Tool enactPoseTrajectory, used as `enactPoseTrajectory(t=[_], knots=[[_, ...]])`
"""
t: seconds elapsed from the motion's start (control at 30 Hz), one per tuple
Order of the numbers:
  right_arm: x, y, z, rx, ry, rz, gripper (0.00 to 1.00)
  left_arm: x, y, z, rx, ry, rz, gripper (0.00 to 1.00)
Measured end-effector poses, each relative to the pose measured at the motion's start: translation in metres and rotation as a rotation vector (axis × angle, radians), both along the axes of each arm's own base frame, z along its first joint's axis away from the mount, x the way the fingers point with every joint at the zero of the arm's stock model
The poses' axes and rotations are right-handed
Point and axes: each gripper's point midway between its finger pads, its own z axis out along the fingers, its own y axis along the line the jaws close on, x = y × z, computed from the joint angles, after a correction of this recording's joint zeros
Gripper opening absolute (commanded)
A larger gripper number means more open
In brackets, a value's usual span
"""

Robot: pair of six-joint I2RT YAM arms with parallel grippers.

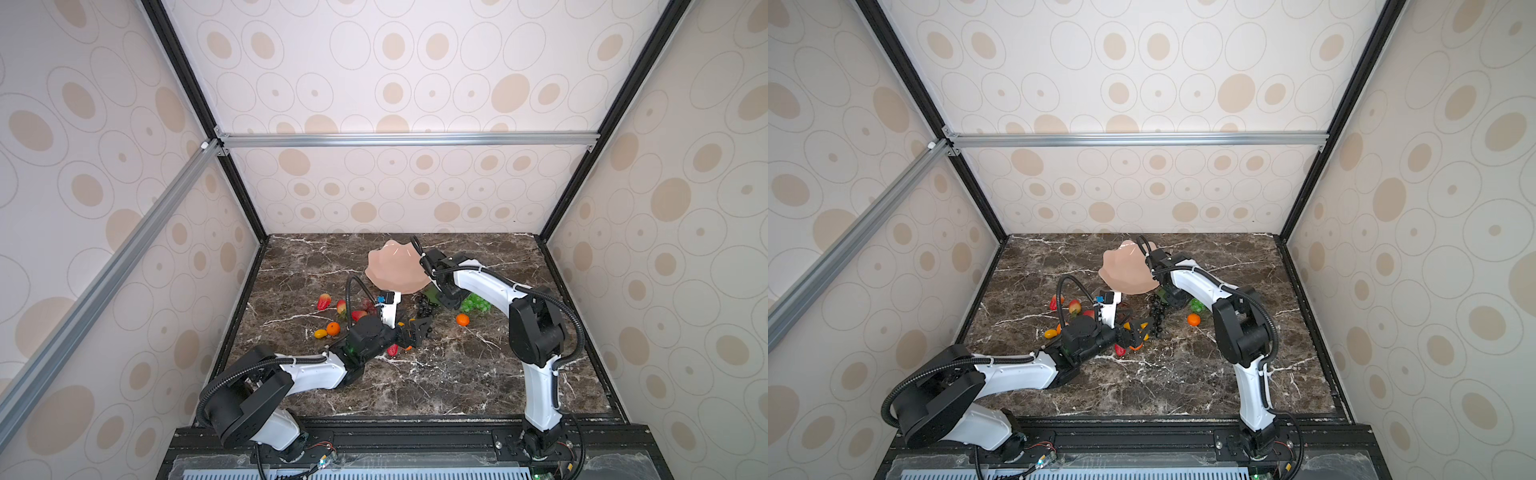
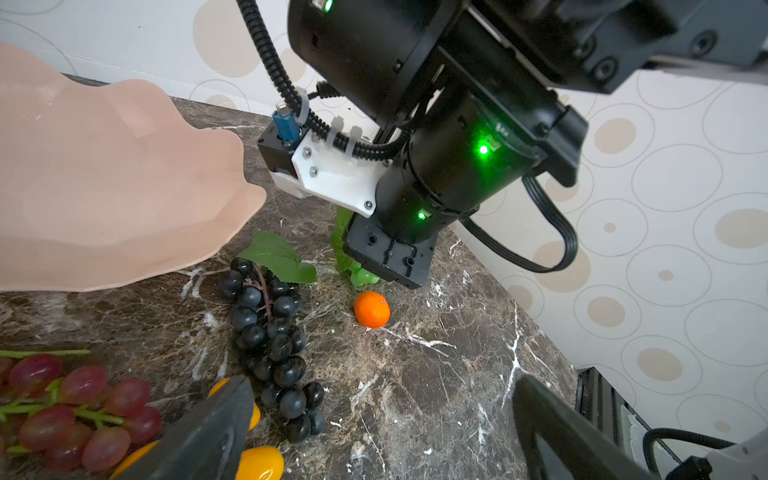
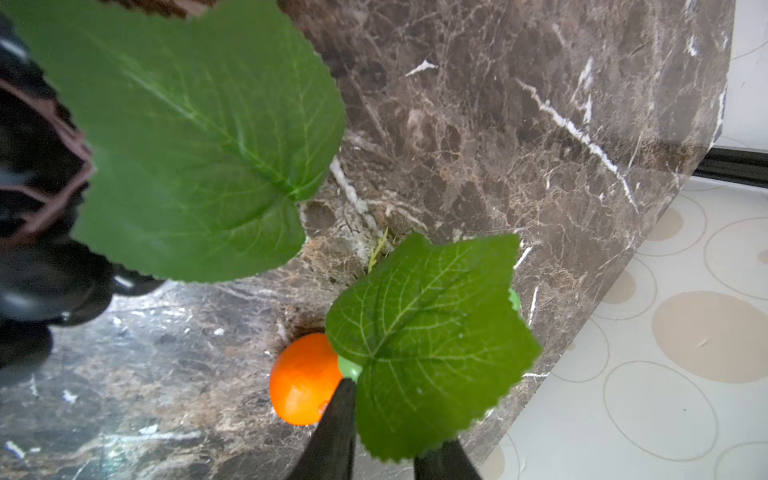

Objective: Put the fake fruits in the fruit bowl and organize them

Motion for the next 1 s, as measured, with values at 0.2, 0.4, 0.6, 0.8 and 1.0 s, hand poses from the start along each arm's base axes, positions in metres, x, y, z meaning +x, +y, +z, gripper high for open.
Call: enactPoseTrajectory(t=[0.2, 0.4, 0.6, 0.8, 1.0], knots=[[0.0, -0.001, 0.001, -0.007, -0.002, 0.0, 0.13, 0.0, 0.0, 0.0, 0.0, 0.0, 0.0, 0.98], [0.0, -0.001, 0.001, -0.005, -0.001, -0.003, 0.05, 0.0, 0.0, 0.0, 0.0, 0.0, 0.0, 0.98], [0.001, 0.0, 0.003, 0.003, -0.007, -0.009, 0.0, 0.001, 0.001, 0.0, 0.001, -0.001, 0.009, 0.98], [0.001, -0.001, 0.011, 0.014, -0.03, -0.023, 0.0, 0.003, 0.004, 0.001, 0.01, 0.002, 0.027, 0.98], [-0.003, -0.004, 0.044, 0.058, -0.1, -0.059, 0.0, 0.017, 0.0, 0.017, 0.027, 0.008, 0.071, 0.98]])
